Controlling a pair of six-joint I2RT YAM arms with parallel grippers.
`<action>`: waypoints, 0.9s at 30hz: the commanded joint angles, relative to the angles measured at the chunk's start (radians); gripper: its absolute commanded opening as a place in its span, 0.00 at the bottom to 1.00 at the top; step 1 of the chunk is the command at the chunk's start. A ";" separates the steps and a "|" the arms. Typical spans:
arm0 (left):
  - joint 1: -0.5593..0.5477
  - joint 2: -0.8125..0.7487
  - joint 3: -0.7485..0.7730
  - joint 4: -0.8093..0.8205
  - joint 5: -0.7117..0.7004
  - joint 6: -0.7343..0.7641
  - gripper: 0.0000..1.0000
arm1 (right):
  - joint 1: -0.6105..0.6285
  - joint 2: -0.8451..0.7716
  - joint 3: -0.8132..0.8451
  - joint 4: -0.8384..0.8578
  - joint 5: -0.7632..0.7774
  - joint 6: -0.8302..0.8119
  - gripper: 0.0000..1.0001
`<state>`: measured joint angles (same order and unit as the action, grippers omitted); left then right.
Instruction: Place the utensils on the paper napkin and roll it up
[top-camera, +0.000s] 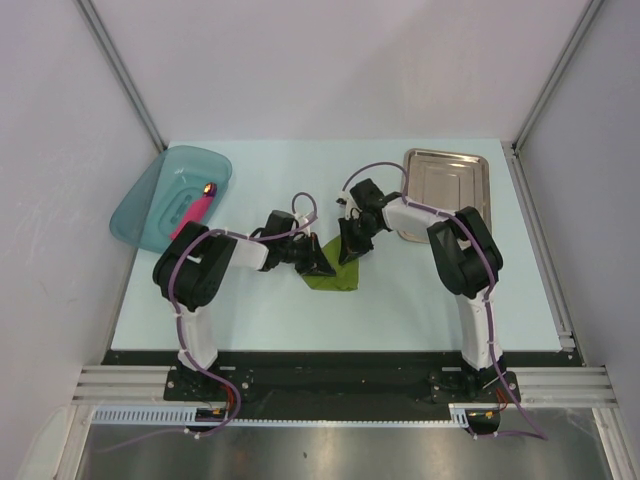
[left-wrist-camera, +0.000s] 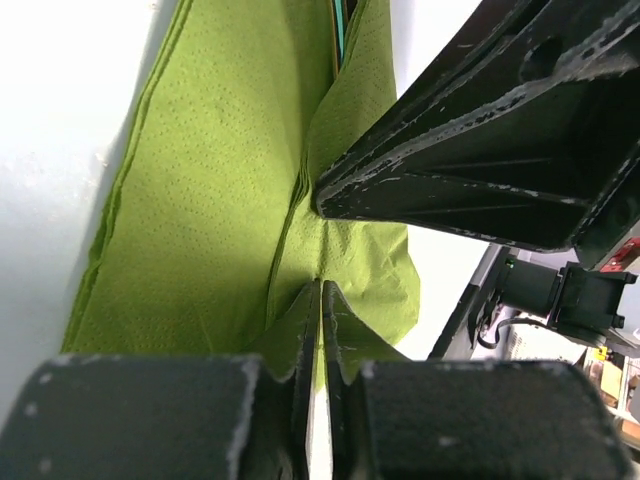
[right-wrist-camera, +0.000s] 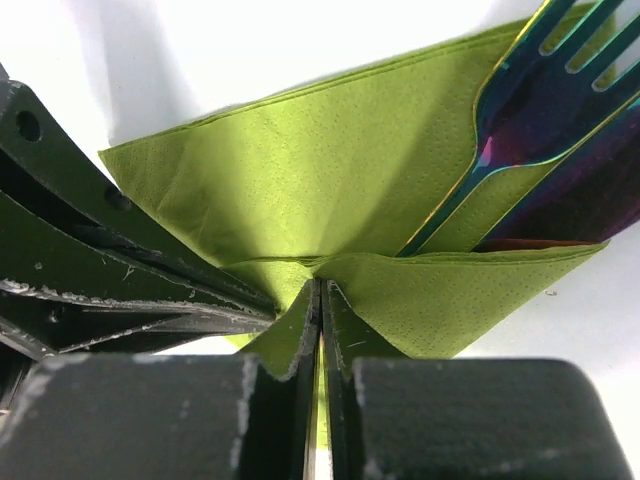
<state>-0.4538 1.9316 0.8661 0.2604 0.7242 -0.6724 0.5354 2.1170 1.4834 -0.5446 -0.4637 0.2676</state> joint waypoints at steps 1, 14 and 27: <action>0.006 -0.051 0.005 0.043 -0.008 0.025 0.12 | 0.020 0.044 0.012 -0.043 0.109 -0.045 0.03; -0.036 -0.066 -0.004 0.237 0.060 -0.064 0.26 | 0.020 0.067 -0.002 -0.035 0.065 -0.038 0.01; -0.037 0.061 0.010 0.099 -0.037 -0.015 0.09 | 0.015 0.009 0.055 -0.052 0.011 -0.028 0.05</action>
<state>-0.4885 1.9701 0.8509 0.4240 0.7353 -0.7322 0.5453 2.1235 1.5002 -0.5629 -0.4610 0.2573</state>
